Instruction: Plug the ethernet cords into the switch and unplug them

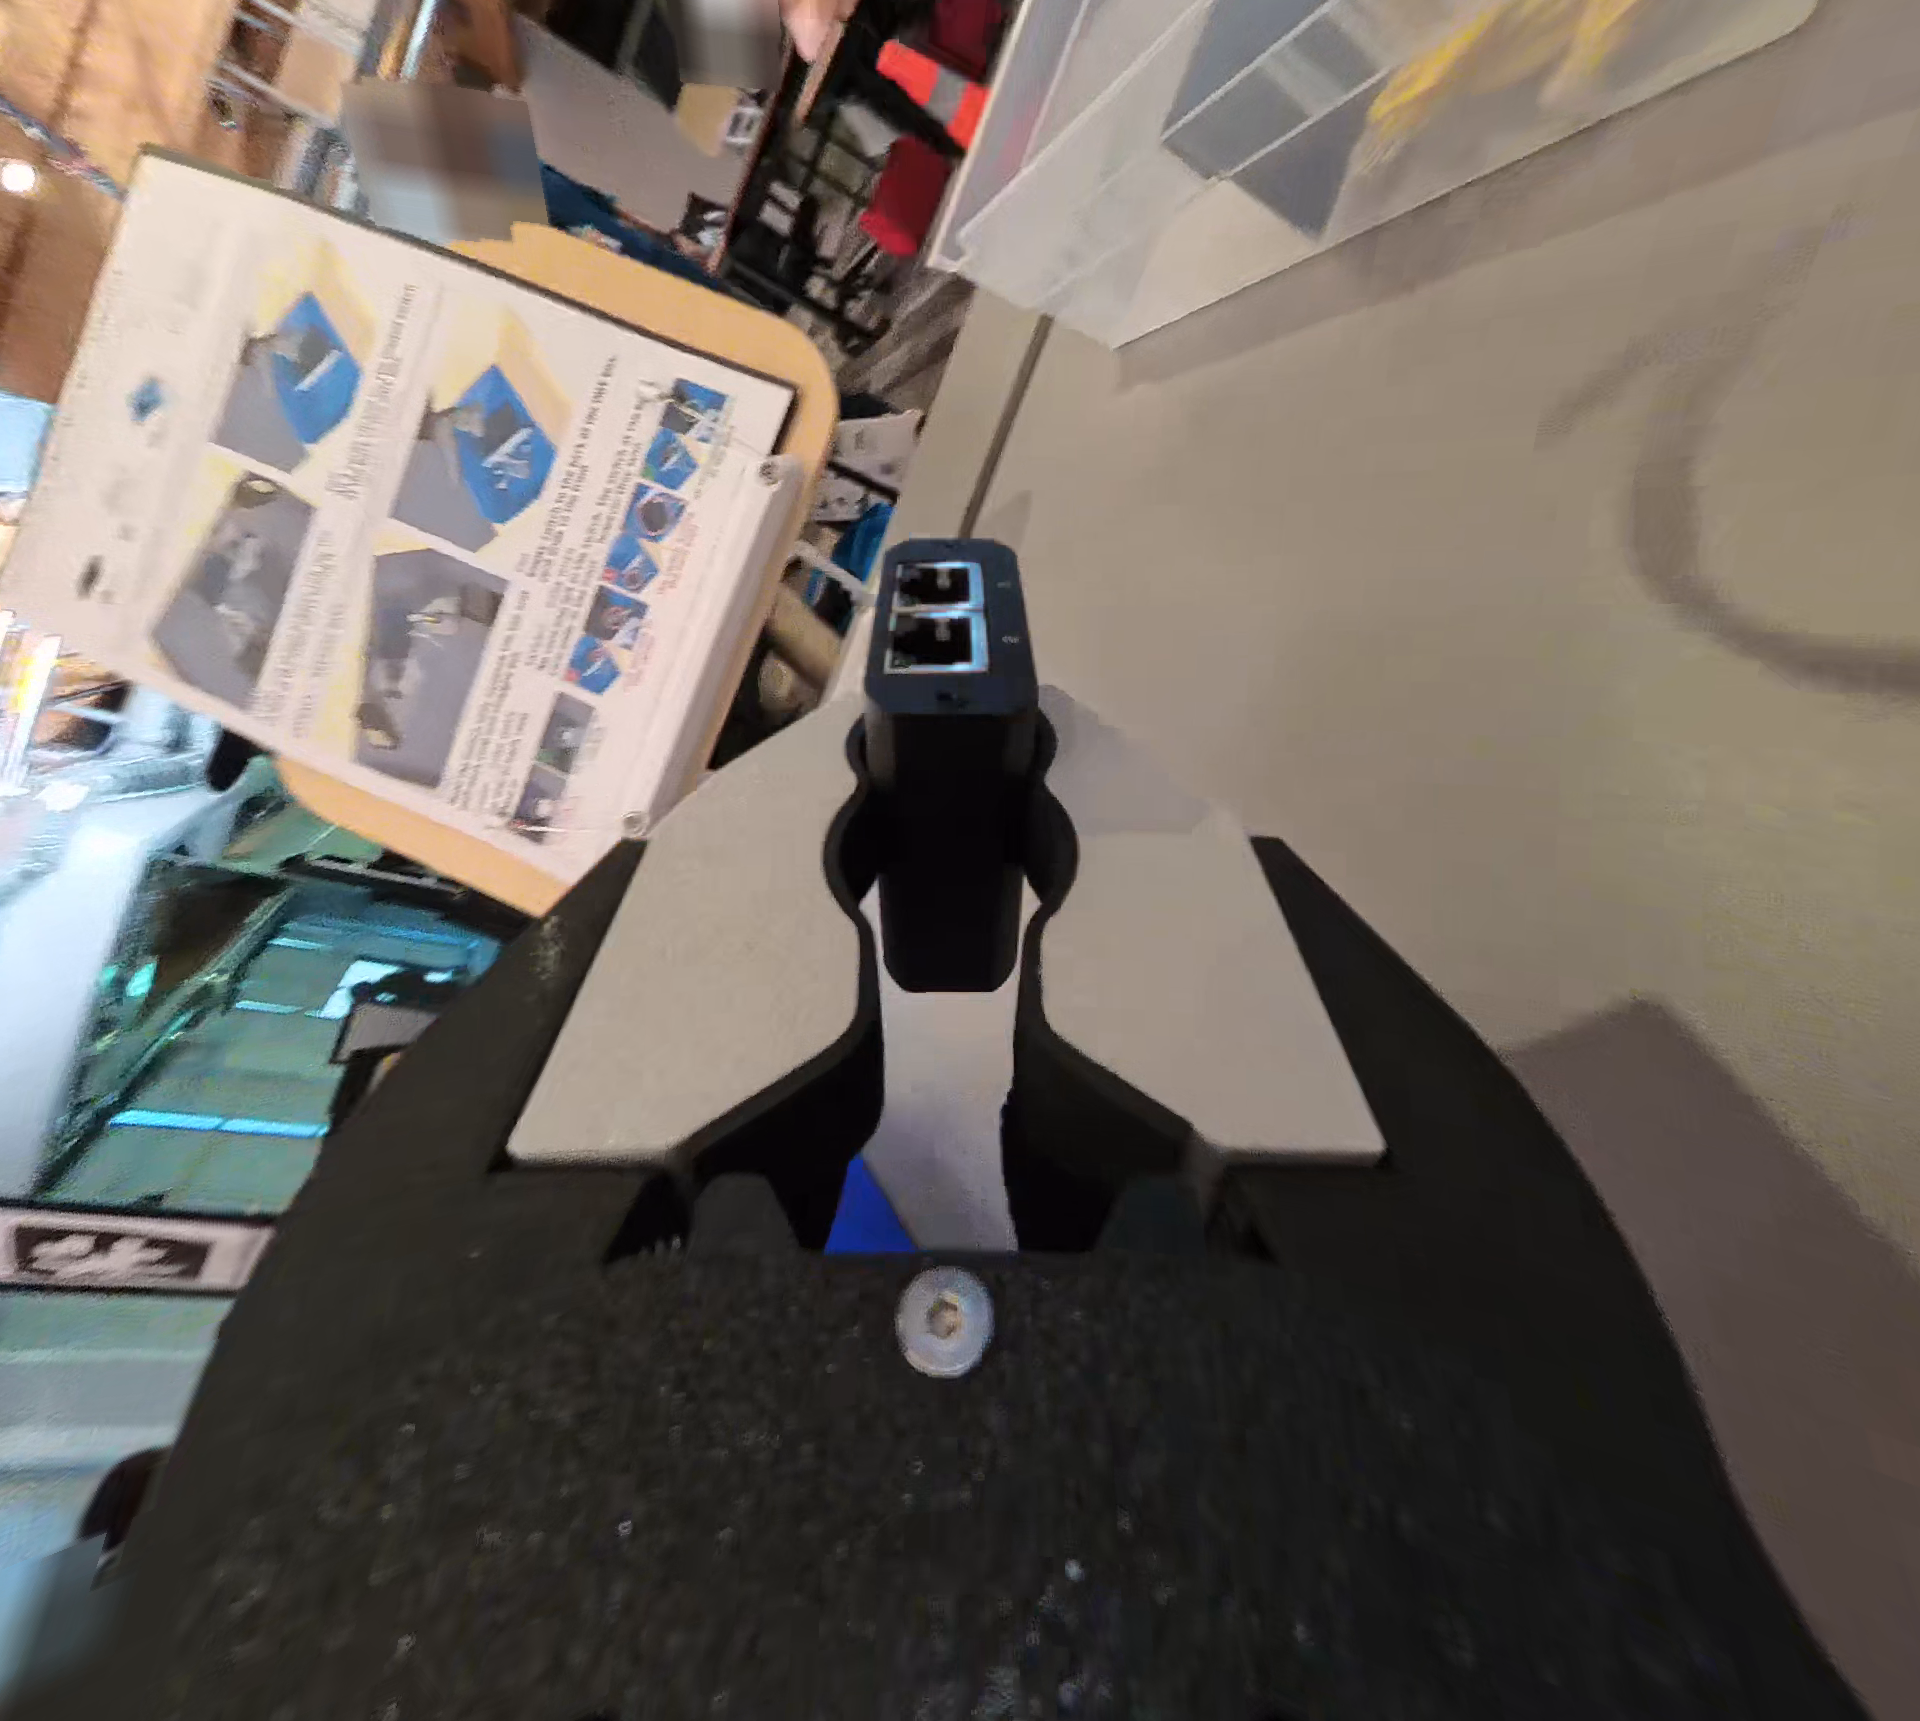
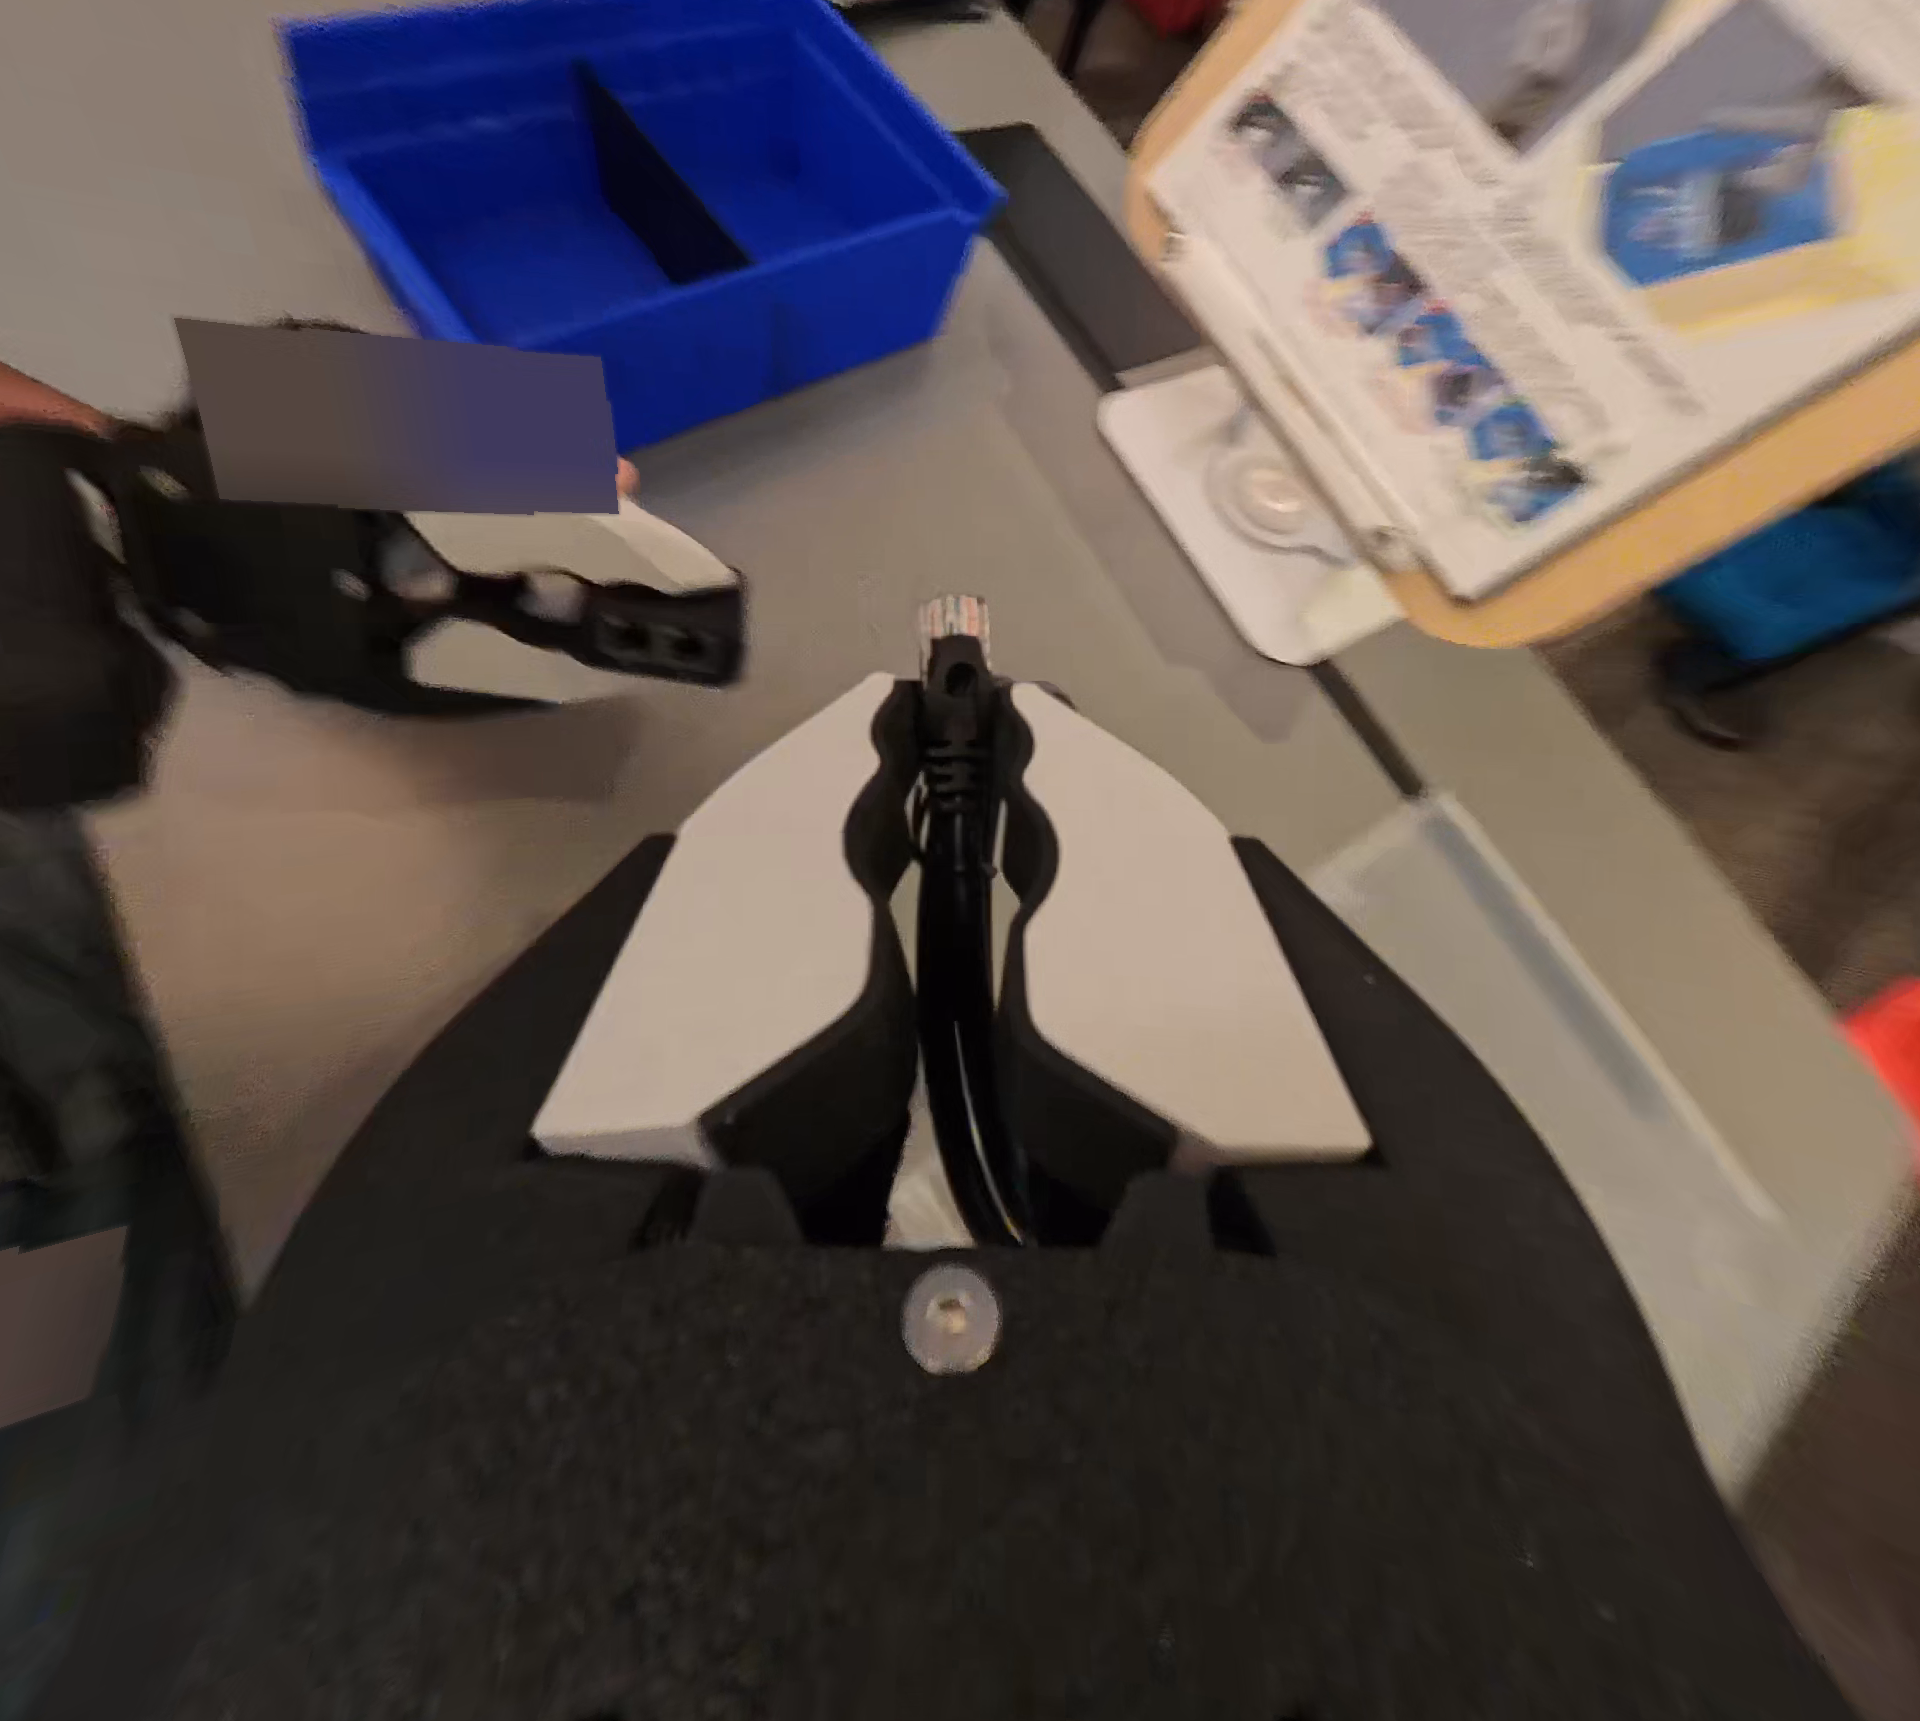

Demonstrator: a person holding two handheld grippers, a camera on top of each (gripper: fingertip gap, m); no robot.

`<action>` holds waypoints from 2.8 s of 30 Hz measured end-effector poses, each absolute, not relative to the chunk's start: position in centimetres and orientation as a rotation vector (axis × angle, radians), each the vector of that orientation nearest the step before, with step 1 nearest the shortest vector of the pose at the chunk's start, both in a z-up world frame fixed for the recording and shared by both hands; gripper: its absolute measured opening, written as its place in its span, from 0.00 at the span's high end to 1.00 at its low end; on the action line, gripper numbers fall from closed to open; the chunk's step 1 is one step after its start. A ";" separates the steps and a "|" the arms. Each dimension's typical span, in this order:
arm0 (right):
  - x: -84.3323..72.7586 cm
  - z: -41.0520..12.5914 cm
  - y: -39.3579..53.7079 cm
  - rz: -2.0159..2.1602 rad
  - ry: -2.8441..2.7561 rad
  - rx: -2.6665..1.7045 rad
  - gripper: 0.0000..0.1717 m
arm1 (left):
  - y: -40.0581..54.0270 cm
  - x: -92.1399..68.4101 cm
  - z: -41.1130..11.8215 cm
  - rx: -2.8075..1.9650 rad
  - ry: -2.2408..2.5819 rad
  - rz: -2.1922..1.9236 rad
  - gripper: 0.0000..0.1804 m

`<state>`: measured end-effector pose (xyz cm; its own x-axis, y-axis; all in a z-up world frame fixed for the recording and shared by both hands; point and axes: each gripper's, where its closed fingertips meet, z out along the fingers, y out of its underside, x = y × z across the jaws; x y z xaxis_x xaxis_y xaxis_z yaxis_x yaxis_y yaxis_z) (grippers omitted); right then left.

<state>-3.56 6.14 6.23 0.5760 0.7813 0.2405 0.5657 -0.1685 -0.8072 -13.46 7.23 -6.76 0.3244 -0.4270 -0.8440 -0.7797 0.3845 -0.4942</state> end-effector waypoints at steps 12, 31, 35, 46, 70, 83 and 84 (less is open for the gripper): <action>9.2 -10.3 9.5 0.004 -0.951 -2.185 0.92 | 7.1 -12.8 -7.7 -1.251 1.324 0.254 0.87; 10.8 -5.7 5.6 0.216 -0.898 -2.152 0.81 | 8.2 -13.5 -8.9 -1.350 1.323 0.154 0.87; 11.8 -12.0 4.9 0.158 -1.037 -2.355 0.82 | 8.2 -13.5 -8.9 -1.352 1.327 0.150 0.87; 11.7 -16.4 6.1 0.157 -1.036 -2.572 0.96 | 8.0 -13.6 -8.8 -1.347 1.333 0.149 0.87; -14.3 -3.8 1.2 1.699 -0.723 -1.821 0.53 | 2.4 -12.0 -3.6 -0.960 1.312 -0.383 0.87; -12.3 -5.2 1.7 1.771 -0.644 -1.907 0.68 | 2.5 -10.9 -4.9 -1.043 1.283 -0.375 0.85; -11.9 -5.0 1.9 1.741 -0.643 -1.913 0.68 | 2.6 -10.9 -5.0 -1.058 1.282 -0.385 0.84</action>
<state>-11.86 1.94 -4.98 0.0843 0.6267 -0.7747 0.0276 -0.7787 -0.6268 -10.95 2.60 -5.02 0.3015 -0.7526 -0.5854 -0.3052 0.5055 -0.8070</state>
